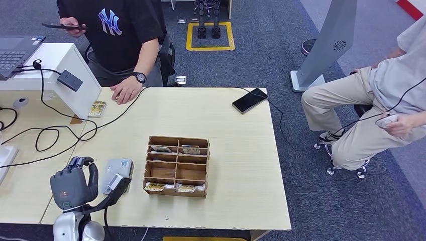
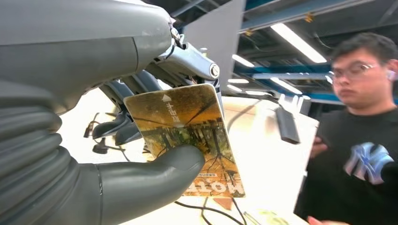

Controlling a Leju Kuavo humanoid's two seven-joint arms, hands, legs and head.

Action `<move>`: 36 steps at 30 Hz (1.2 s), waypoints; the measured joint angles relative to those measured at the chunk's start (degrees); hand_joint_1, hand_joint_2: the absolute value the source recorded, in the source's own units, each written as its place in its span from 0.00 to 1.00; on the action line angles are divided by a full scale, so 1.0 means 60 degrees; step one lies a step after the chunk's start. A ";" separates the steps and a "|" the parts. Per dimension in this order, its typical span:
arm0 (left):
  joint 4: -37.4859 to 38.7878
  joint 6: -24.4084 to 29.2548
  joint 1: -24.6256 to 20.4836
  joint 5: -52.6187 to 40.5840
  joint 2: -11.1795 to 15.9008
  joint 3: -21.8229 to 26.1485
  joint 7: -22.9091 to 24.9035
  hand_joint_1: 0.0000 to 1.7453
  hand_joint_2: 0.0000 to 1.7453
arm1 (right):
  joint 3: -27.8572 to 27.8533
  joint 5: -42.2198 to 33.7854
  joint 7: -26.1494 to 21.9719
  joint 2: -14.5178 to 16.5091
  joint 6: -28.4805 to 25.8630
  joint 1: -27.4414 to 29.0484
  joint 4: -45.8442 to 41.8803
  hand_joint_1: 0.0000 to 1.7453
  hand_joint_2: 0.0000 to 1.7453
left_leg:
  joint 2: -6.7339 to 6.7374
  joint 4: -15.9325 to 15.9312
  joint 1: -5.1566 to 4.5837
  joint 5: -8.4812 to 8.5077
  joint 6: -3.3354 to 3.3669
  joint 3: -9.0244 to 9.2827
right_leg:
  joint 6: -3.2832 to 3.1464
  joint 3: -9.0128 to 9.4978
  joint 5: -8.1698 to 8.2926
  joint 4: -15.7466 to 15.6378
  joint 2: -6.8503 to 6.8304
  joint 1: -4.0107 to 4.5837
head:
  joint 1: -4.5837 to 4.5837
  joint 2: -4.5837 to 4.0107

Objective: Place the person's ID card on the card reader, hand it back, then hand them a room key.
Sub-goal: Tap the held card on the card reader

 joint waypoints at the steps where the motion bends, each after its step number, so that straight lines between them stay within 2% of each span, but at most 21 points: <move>1: -0.0012 0.0000 0.0000 0.0119 -0.0005 0.0090 -0.0035 1.00 1.00 | 0.0001 -0.0007 0.0000 0.0000 0.0000 -0.0001 -0.0001 0.00 1.00 | 0.0000 0.0000 0.0000 0.0000 0.0000 0.0000 | 0.0000 0.0000 0.0000 0.0000 0.0000 0.0000 | 0.0000 0.0000; 7: -0.0025 0.0000 -0.0001 0.0129 -0.0016 0.0296 0.0032 1.00 1.00 | 0.0002 -0.0044 -0.0036 0.0000 0.0000 -0.0008 -0.0003 0.00 1.00 | 0.0001 0.0000 0.0000 0.0000 0.0000 0.0001 | 0.0000 0.0003 0.0000 0.0000 0.0000 0.0000 | 0.0001 0.0000; 14: -0.0025 0.0000 -0.0002 -0.0709 -0.0021 0.0339 0.0415 1.00 1.00 | 0.0003 -0.0072 -0.0142 0.0000 0.0000 -0.0013 0.0001 0.00 1.00 | 0.0001 0.0000 -0.0001 0.0000 0.0000 0.0001 | 0.0000 0.0002 0.0000 0.0000 0.0000 -0.0001 | 0.0002 0.0000; 25: 0.0020 0.0000 -0.0006 -0.1357 -0.0021 0.0336 0.0603 1.00 1.00 | 0.0003 -0.0045 -0.0246 0.0000 0.0000 -0.0036 0.0035 0.00 1.00 | 0.0002 0.0000 0.0000 0.0000 0.0000 0.0002 | 0.0000 -0.0001 0.0000 0.0000 0.0000 0.0000 | 0.0000 0.0000; 36: 0.0064 0.0000 -0.0012 -0.1439 -0.0015 0.0314 0.0857 1.00 1.00 | 0.0003 -0.0022 -0.0261 0.0000 0.0000 -0.0039 0.0047 0.00 1.00 | 0.0002 0.0000 0.0000 0.0000 0.0000 0.0001 | 0.0000 -0.0001 0.0000 0.0000 0.0001 0.0000 | 0.0000 0.0000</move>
